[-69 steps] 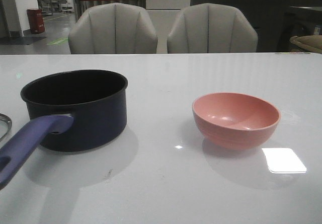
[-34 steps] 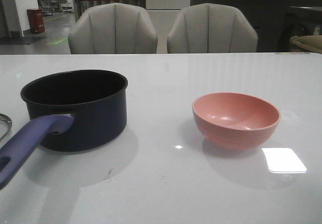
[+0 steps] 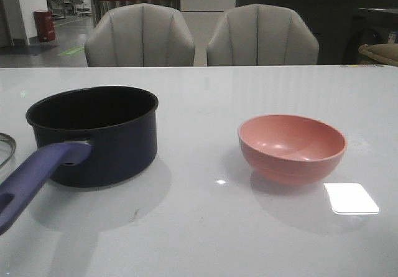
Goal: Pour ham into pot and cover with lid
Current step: 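Grasp the glass lid knob with the left gripper and lift, then lower the glass lid onto the saucepan with the left gripper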
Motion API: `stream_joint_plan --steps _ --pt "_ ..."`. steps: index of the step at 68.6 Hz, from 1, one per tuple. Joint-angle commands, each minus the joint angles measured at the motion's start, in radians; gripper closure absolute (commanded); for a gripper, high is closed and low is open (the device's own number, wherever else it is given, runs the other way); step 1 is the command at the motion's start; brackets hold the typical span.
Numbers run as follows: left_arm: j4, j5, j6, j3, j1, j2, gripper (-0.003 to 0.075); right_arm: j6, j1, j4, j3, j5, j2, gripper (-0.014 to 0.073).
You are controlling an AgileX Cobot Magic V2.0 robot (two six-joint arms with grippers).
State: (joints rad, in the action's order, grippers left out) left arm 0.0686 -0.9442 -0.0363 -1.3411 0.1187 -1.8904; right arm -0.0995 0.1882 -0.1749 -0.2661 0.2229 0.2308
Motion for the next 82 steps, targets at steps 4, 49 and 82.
stream_joint_plan --steps 4,49,82 --pt "0.009 -0.022 -0.004 -0.111 0.002 0.085 0.0377 -0.01 0.001 0.004 -0.028 -0.085 0.006 0.044" --pt "0.017 -0.19 -0.056 -0.408 -0.4 0.129 0.0377 -0.01 0.001 0.004 -0.028 -0.085 0.006 0.044" --pt "0.061 -0.23 -0.056 -0.408 -0.459 0.034 0.0377 -0.01 0.001 0.004 -0.028 -0.085 0.006 0.044"
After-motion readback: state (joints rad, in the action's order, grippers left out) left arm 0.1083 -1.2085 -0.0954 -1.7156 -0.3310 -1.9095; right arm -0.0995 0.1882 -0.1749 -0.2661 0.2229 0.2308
